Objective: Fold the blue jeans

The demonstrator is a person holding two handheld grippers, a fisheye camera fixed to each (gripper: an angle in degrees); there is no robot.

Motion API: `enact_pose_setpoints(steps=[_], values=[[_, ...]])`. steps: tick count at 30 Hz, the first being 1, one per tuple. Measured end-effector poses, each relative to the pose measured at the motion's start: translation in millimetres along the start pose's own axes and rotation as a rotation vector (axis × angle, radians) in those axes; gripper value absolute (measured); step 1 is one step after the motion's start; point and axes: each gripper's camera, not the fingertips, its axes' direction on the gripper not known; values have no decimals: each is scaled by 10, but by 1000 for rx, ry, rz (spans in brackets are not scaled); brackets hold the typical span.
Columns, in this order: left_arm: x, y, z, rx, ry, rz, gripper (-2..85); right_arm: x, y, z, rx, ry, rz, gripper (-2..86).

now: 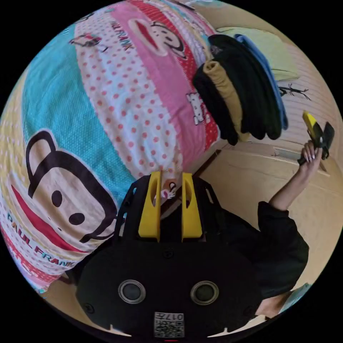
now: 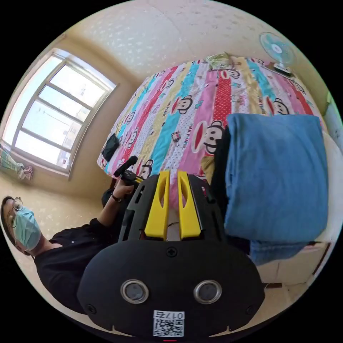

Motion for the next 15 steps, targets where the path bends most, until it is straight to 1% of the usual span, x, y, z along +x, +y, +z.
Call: enact_pose_setpoints(steps=[1,3,5,6,9,13,15], values=[[-62,-14,0,0,20,-5,43,151,33,-182,15,66,72,76],[-232,-67,-51,62,48,-23,2,369,102,-402,31,114,168,122],[-292,-127,-31,87,44,-22,-5,549,226,-564,55,122,236,139],[-319,-186,42,67,34,-27,-7,661,328,-629,61,120,284,140],[-287,-297,228,37,-33,-21,-10,925,606,-692,85,62,401,142],[-220,-277,310,60,-113,-9,-10,1090,655,-508,117,-157,401,141],[-225,-218,338,101,-129,1,-10,1014,572,-472,134,-128,390,137]])
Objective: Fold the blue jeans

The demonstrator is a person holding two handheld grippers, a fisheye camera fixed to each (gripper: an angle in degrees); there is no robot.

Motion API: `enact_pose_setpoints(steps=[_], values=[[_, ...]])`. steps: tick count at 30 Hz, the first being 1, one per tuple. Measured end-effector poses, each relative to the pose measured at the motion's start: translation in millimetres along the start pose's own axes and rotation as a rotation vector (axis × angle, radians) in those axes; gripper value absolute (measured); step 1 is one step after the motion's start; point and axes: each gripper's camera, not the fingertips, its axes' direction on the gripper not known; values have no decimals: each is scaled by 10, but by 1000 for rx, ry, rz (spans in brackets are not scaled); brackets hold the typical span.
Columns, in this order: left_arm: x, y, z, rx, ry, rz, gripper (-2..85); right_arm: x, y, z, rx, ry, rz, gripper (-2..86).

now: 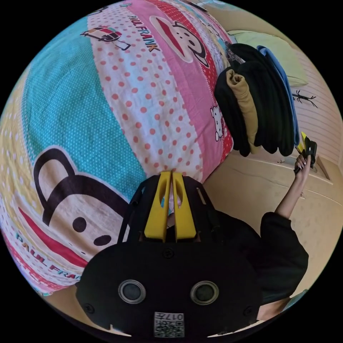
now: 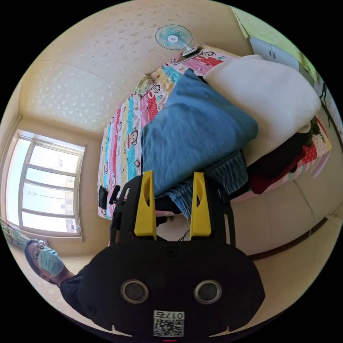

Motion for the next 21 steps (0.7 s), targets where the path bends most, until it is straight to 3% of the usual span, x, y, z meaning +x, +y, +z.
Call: enact_pose_setpoints(steps=[4,8,12,16,21], values=[[-154,63,-4,43,96,-23,-10,-784,-109,88,75,301,-189,51],[-376,95,-71,97,391,21,-10,-1849,-298,308,141,556,-404,30],[-594,341,-572,334,506,40,-10,-3157,-432,844,157,690,-684,24],[-821,864,-1207,652,438,10,-10,-4258,-117,1480,50,500,-1035,23],[-1107,1793,-1791,1098,400,-33,-10,-4864,127,2128,-222,170,-1238,23]])
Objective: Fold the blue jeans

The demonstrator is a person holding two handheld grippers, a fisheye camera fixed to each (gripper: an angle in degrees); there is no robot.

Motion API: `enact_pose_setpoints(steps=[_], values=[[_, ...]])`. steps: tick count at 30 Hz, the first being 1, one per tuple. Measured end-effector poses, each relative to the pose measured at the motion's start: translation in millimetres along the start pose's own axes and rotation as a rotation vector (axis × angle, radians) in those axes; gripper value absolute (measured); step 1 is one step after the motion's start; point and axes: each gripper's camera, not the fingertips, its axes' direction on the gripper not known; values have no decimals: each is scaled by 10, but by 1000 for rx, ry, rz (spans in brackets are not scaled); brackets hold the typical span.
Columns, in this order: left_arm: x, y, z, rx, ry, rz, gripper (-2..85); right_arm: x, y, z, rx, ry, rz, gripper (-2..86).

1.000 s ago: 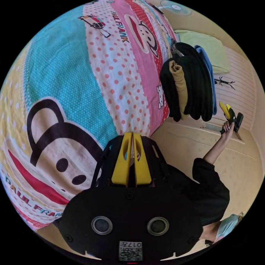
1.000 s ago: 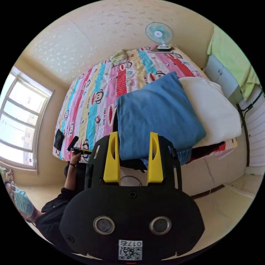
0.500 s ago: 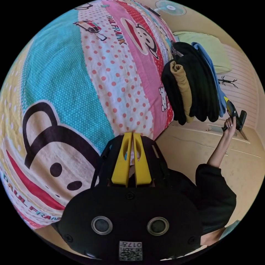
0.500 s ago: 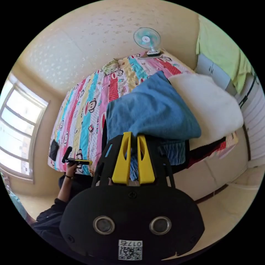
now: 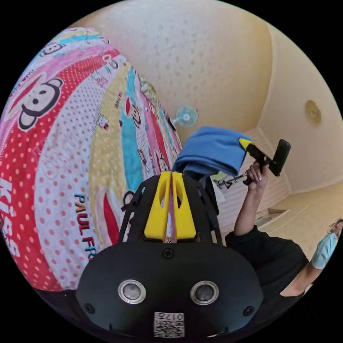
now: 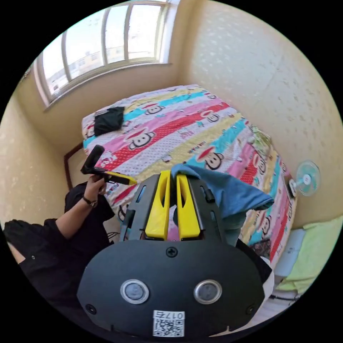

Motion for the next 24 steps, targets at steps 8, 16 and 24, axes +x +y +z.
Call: enact_pose_setpoints(steps=[8,16,24], values=[[-67,-178,-162,-50,67,-60,-10,487,140,1123,-324,245,188,20],[-47,-386,524,-344,147,-103,-8,1466,901,1530,-333,-59,502,61],[249,-387,607,-482,-355,-253,143,2058,1194,1703,-263,-199,670,97]])
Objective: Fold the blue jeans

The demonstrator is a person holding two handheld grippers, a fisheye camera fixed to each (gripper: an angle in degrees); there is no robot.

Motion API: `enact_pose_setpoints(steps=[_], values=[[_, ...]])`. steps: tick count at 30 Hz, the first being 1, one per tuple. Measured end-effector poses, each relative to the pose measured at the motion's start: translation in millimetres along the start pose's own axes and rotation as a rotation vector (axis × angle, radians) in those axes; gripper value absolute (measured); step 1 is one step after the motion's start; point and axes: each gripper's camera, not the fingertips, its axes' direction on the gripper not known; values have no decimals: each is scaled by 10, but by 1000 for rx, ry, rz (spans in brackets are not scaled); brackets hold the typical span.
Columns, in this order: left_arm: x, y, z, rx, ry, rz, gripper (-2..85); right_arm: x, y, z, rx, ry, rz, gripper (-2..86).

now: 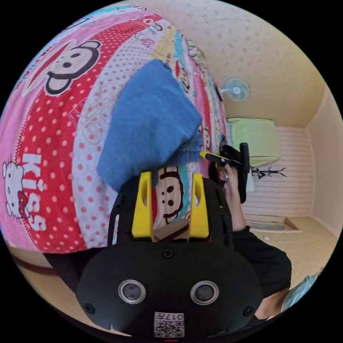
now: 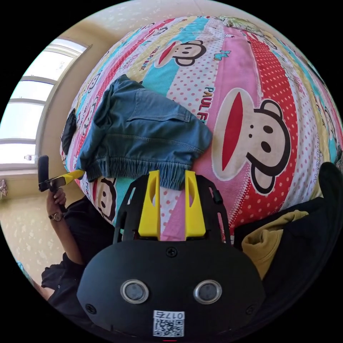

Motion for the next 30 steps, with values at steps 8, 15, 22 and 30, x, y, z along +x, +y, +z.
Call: enact_pose_setpoints(steps=[8,15,22,30], values=[[173,164,-148,-26,5,-53,147,174,124,-366,83,-48,38,117],[203,204,111,-77,80,-124,134,505,268,-563,92,-79,94,140],[197,283,110,30,219,-172,113,702,477,-731,155,-129,140,143],[389,469,218,74,262,-188,69,809,787,-939,147,-90,92,98]])
